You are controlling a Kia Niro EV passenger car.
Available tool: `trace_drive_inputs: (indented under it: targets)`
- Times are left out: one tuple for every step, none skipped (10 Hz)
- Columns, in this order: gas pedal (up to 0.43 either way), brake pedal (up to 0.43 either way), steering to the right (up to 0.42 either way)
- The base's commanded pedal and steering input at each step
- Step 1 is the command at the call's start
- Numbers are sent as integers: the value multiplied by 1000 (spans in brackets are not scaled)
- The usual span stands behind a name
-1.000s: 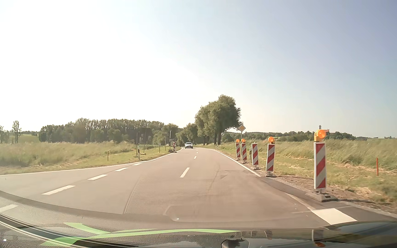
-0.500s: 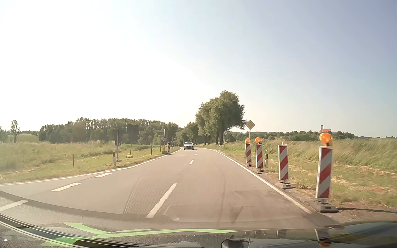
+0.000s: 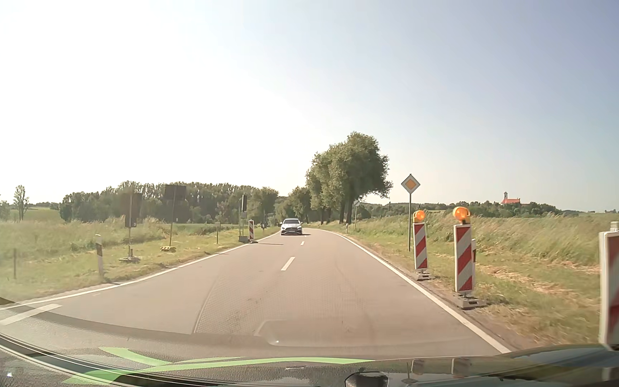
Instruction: Follow the waypoints while adhering to traffic rules and regulations
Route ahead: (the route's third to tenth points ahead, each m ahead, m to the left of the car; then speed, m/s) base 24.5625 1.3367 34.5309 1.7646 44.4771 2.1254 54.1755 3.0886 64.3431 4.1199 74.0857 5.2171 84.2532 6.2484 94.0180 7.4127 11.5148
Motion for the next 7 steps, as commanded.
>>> trace_drive_inputs:
  targets:
    - [197, 0, -8]
    - [197, 0, -7]
    - [197, 0, -7]
    - [197, 0, -7]
    - [197, 0, -8]
    - [197, 0, -8]
    - [197, 0, -8]
